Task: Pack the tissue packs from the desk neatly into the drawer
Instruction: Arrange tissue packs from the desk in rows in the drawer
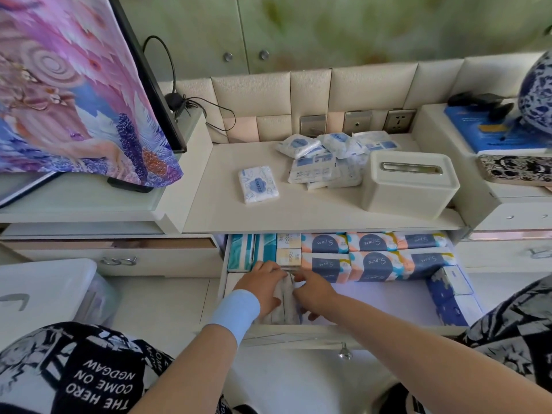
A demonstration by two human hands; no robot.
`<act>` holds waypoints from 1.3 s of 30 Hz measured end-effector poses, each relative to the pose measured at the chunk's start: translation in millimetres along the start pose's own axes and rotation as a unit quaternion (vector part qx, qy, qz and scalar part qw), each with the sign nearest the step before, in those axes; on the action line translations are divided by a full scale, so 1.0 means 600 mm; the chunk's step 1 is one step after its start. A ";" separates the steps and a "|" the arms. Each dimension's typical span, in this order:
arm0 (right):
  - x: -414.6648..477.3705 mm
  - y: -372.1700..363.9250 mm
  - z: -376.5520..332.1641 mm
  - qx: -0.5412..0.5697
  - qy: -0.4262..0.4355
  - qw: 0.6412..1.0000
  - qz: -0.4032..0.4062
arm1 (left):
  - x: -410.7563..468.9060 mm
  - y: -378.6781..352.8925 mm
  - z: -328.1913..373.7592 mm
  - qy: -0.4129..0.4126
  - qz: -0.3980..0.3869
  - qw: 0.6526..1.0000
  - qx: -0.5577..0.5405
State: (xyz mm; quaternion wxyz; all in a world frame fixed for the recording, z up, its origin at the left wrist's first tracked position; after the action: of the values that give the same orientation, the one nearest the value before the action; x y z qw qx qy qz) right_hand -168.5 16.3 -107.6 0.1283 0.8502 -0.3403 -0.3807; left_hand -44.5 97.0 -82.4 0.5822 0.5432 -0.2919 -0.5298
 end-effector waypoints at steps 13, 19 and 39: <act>0.065 0.123 -0.189 0.001 0.142 0.979 0.143 | 0.125 0.195 -0.072 0.071 0.031 0.997 0.013; 0.140 0.112 -0.271 -0.129 0.169 0.969 0.129 | 0.189 0.215 -0.124 0.188 0.046 0.979 -0.066; 0.264 0.216 -0.275 -0.461 0.125 0.842 0.250 | 0.279 0.199 -0.161 0.339 0.065 0.924 -0.165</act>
State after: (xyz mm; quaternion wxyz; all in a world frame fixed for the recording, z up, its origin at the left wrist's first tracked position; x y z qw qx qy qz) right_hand -33.8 -192.8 -22.7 0.6376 0.6197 -0.3073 -0.3392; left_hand 124.8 -46.0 -32.4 0.7607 0.5669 -0.0201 -0.3157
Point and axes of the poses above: each hand's wrist, its own x-axis towards the middle knuckle, its own y-axis out of the back of the hand, z = x × y, the point moved 2 cm from there along x, towards the middle knuckle, and after that the axes turned 8 degrees about z, right-handed, at the moved point
